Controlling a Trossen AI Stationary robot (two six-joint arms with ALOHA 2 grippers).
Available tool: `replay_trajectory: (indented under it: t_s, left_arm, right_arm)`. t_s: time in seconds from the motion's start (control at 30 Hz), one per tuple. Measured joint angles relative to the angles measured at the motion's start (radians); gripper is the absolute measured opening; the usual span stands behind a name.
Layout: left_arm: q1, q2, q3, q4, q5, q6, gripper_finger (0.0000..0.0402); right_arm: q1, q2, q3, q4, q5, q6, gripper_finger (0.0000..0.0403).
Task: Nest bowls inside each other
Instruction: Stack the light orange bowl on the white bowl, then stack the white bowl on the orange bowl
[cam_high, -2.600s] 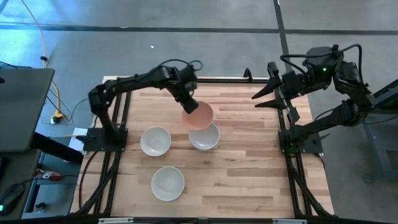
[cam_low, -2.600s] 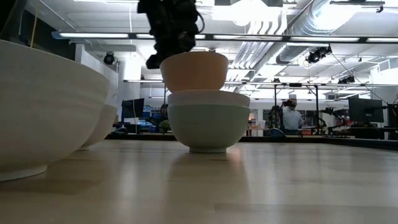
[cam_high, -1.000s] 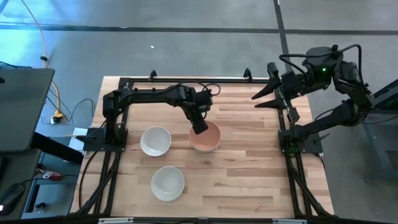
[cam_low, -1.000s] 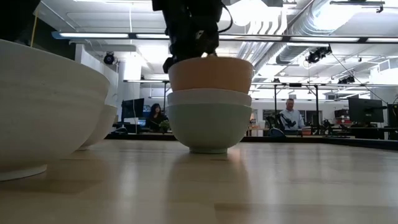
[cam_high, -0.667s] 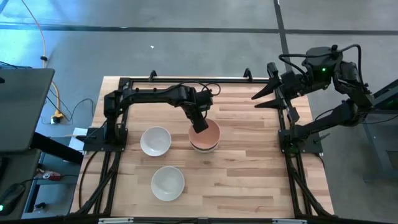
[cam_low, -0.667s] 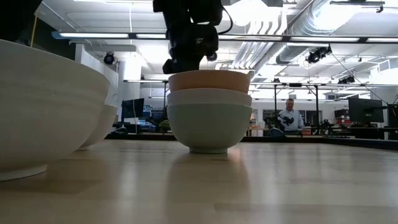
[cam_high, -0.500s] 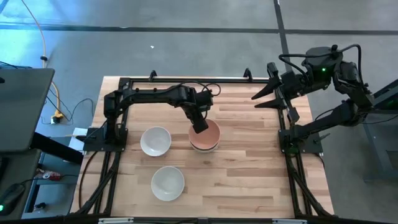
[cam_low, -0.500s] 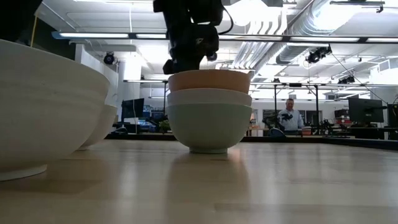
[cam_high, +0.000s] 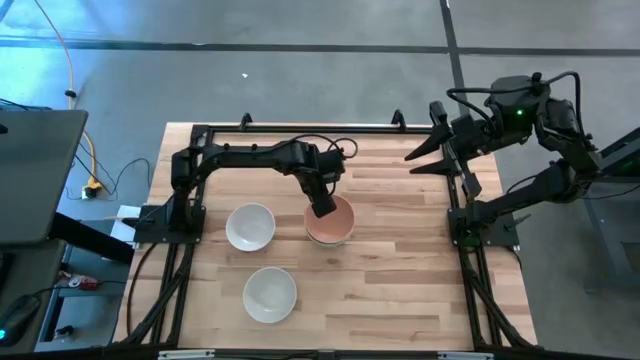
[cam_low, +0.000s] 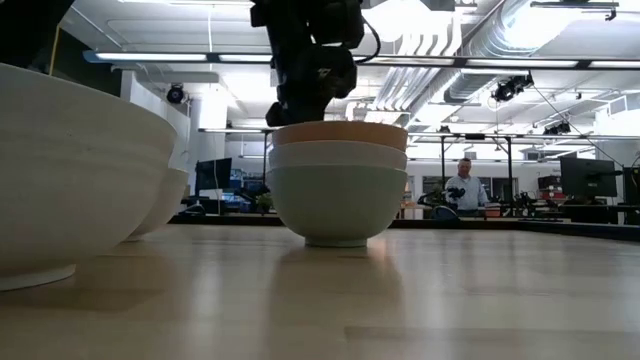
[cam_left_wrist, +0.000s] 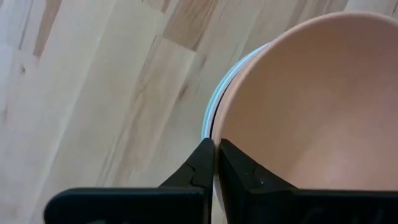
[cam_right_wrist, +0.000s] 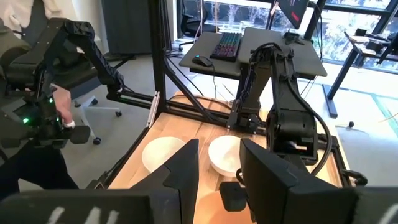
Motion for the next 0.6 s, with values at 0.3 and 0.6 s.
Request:
replay_trajectory:
  t_s: [0.3,0.6]
  left_arm:
    - [0.003,-0.003,0.0,0.0,0.037,0.002,0.0087]
    - [0.003,-0.004,0.067,-0.008,0.016,0.051,0.0176]
  right_arm:
    - [0.0,0.0,0.0,-0.009,0.0,0.002,0.011]
    - [0.0,0.0,0.0,-0.011,-0.006,0.002,0.011]
